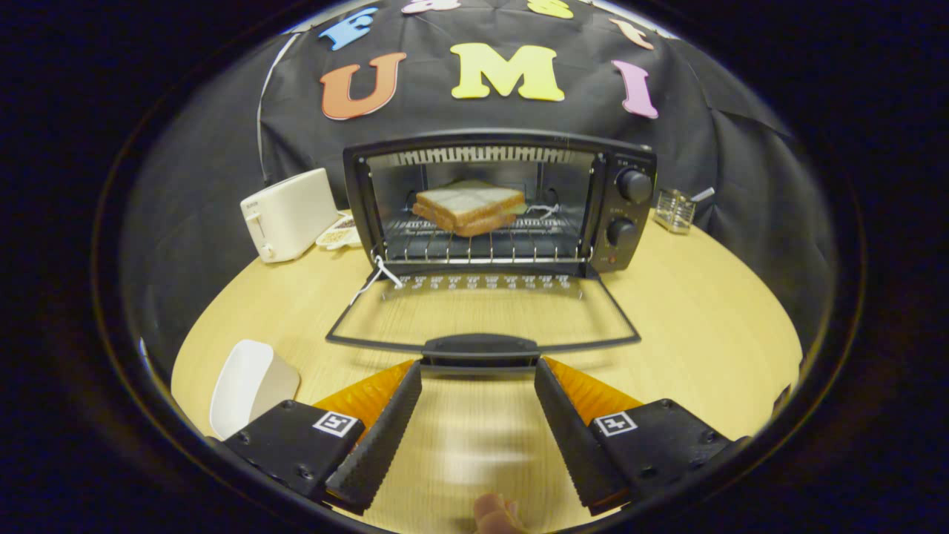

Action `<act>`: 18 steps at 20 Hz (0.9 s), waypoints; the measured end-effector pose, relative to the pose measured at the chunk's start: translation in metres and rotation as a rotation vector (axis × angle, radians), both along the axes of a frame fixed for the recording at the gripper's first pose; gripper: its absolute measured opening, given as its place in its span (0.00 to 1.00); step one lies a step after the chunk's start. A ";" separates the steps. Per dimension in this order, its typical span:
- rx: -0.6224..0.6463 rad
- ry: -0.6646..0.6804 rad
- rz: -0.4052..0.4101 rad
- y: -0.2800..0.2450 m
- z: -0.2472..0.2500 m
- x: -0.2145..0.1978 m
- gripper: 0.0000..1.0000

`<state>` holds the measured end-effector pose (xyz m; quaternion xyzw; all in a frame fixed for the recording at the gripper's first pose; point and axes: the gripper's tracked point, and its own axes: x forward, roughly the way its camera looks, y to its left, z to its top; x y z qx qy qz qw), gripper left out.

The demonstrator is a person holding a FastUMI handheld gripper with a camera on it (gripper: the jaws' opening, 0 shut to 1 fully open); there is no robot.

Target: Open the toaster oven, put the food inside, and close the toaster oven door.

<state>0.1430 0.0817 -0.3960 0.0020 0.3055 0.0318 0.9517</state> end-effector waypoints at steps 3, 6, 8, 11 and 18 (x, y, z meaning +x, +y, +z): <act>0.011 0.058 -0.028 -0.003 -0.018 -0.001 1.00; -0.037 0.042 -0.056 -0.014 -0.025 0.016 1.00; -0.051 0.042 -0.059 -0.012 -0.020 0.014 0.99; -0.046 0.051 -0.058 -0.013 -0.022 0.015 1.00; -0.001 0.024 -0.047 -0.012 -0.005 0.011 1.00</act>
